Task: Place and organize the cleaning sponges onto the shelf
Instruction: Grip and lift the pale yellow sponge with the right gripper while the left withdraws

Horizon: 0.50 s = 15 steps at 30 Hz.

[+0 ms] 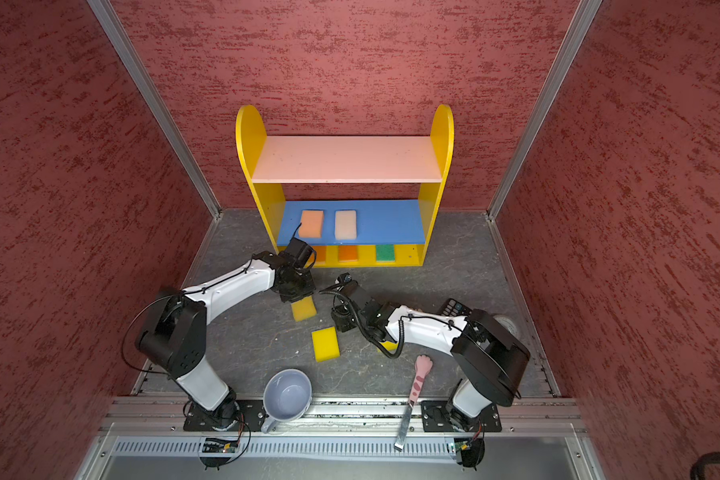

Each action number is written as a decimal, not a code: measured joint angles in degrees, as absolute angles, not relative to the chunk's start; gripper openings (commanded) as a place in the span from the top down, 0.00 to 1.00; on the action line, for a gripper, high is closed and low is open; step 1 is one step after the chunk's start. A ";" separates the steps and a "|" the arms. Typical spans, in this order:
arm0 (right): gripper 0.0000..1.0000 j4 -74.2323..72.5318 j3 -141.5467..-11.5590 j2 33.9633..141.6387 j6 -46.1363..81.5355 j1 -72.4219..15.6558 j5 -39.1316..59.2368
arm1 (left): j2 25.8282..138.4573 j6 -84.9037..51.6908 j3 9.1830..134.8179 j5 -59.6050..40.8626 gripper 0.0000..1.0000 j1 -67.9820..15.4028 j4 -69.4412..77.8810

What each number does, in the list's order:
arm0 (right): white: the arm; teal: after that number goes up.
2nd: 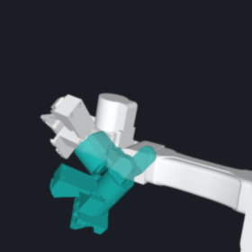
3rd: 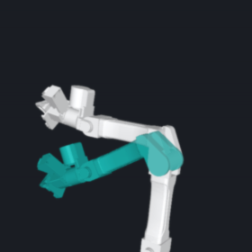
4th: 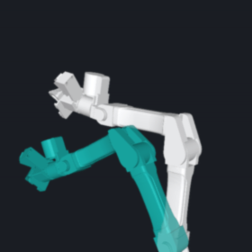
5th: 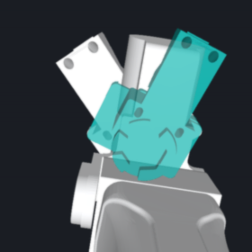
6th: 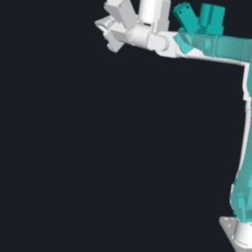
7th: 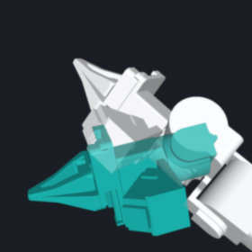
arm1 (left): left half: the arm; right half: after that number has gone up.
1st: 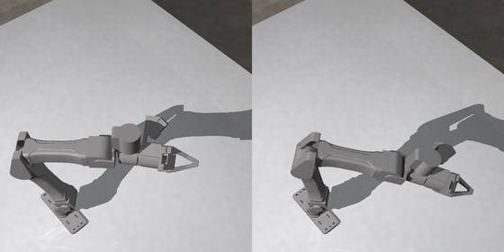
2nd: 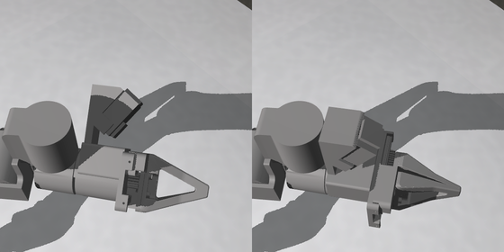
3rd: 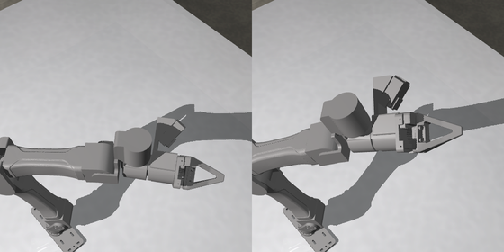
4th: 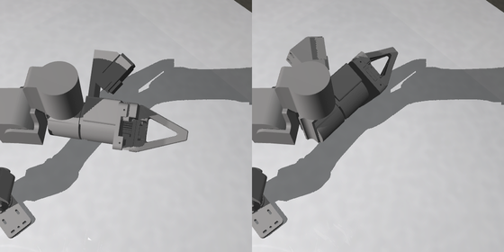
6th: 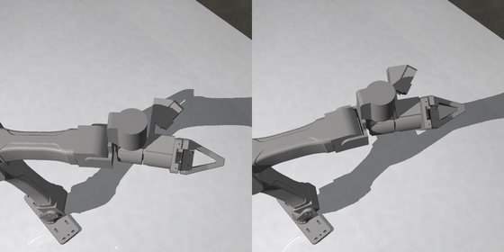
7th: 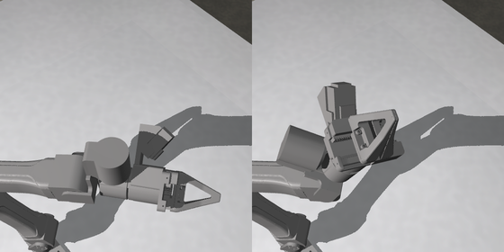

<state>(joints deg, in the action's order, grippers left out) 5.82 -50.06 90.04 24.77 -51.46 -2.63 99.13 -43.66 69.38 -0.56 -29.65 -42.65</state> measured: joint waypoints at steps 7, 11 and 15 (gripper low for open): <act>0.40 5.87 -50.06 89.89 25.69 -50.87 -2.63 | 100.16 -44.27 70.15 -2.90 0.45 -32.10 -40.58; 0.40 5.82 -50.68 90.32 26.55 -50.83 -2.20 | 94.61 -44.31 68.82 -2.33 0.45 -31.73 -39.90; 0.41 5.26 -53.87 93.14 27.14 -50.85 -0.64 | 83.09 -45.28 63.81 -0.93 0.45 -29.34 -38.92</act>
<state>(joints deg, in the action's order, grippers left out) 5.26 -53.87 93.14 27.14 -50.85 -0.64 83.09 -45.28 63.81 -0.93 -29.34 -38.92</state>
